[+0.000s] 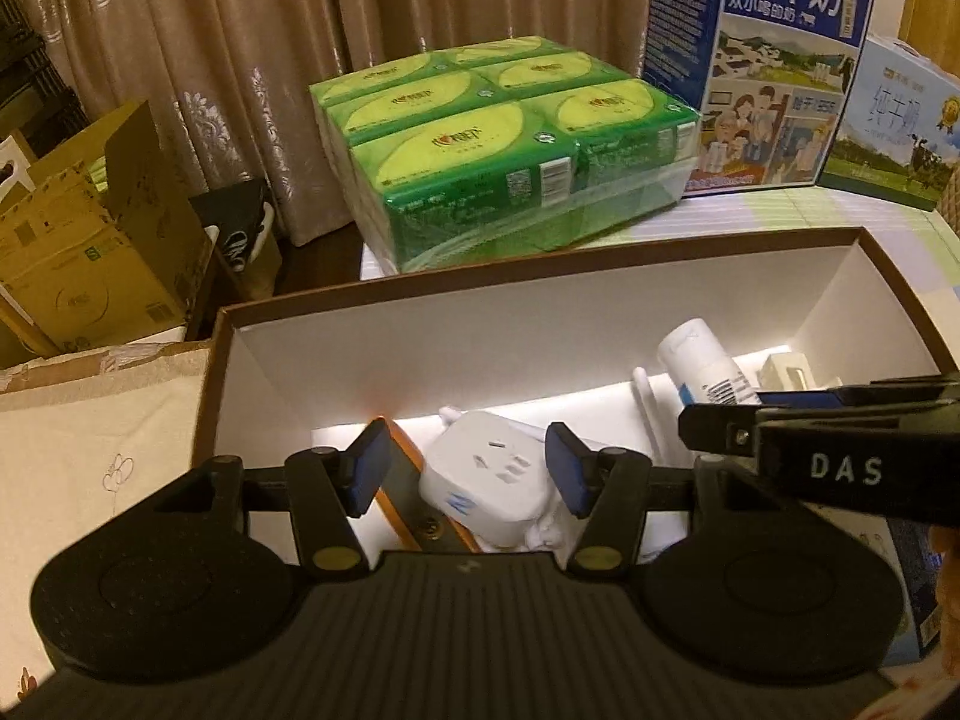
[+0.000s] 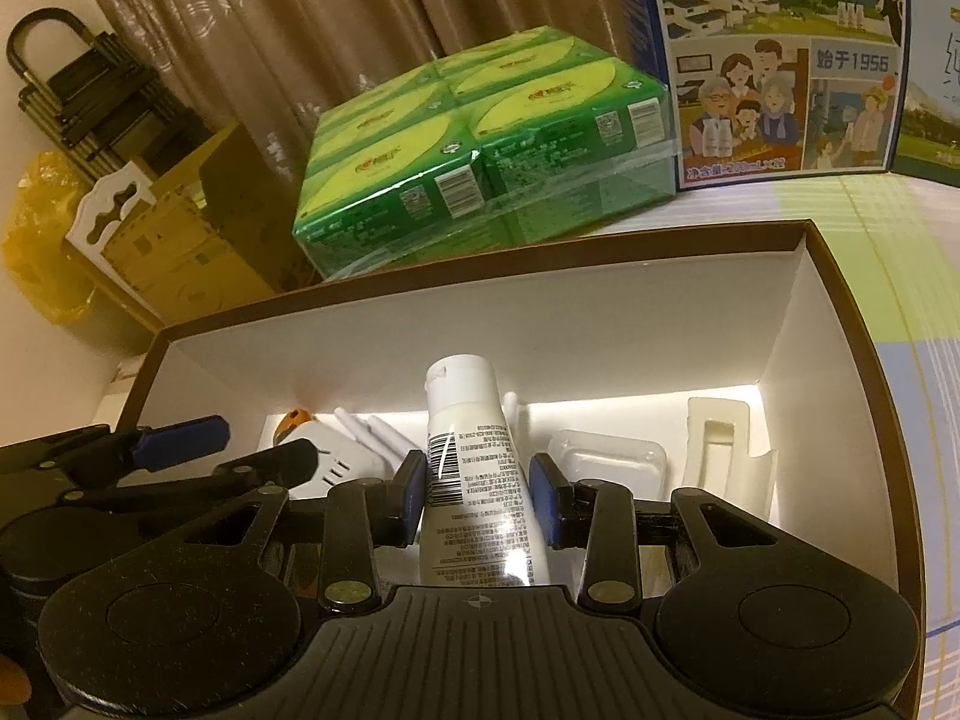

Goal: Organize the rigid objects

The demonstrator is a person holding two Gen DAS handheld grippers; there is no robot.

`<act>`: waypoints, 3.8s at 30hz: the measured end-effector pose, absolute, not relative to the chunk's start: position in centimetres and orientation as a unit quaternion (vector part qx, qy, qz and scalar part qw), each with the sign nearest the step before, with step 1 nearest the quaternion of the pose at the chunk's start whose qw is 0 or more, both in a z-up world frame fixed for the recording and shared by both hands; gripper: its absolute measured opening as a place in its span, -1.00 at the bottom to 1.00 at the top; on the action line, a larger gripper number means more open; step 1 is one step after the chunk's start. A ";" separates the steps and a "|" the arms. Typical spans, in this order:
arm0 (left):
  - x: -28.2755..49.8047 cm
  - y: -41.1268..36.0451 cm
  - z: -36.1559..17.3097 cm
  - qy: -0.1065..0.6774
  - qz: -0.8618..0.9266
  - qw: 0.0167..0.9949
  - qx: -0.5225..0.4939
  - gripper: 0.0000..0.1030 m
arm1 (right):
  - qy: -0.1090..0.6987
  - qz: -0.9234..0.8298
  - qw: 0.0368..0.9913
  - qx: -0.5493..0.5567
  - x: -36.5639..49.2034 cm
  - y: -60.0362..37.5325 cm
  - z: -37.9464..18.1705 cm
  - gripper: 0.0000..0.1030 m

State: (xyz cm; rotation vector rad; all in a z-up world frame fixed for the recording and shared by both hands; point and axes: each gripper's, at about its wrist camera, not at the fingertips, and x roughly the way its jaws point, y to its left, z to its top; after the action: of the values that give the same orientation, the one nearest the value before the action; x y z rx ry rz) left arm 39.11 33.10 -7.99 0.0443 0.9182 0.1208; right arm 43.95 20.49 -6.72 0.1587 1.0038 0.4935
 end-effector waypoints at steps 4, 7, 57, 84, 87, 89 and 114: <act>38.8 33.6 -8.0 0.445 0.065 0.893 0.014 0.18 | 0.468 0.235 0.847 0.096 44.1 20.4 -6.5 -0.32; 38.4 33.7 -7.8 0.442 0.067 0.894 0.012 0.21 | 0.461 0.239 0.849 0.097 44.1 20.6 -6.0 -0.24; 16.6 15.7 -0.9 0.414 0.039 0.909 -0.028 0.33 | 0.398 0.223 0.890 -0.004 22.4 0.5 2.4 0.18; 8.3 3.1 -1.0 0.424 0.022 0.905 -0.018 0.33 | 0.431 0.199 0.880 0.015 12.8 -12.5 2.0 0.18; 7.6 2.5 -0.9 0.422 0.021 0.906 -0.018 0.33 | 0.431 0.200 0.880 0.016 12.1 -13.0 1.9 0.18; 7.2 2.2 -0.9 0.421 0.020 0.906 -0.018 0.33 | 0.431 0.201 0.880 0.015 11.7 -13.3 2.0 0.18; 5.2 0.6 -0.8 0.417 0.017 0.909 -0.018 0.33 | 0.424 0.203 0.882 0.011 9.1 -14.5 2.3 0.18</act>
State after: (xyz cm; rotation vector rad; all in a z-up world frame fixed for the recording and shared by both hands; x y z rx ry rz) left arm 5.15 0.57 -0.82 -0.0361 0.8602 0.0347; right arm 9.08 -14.48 2.32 0.0226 0.8832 0.4232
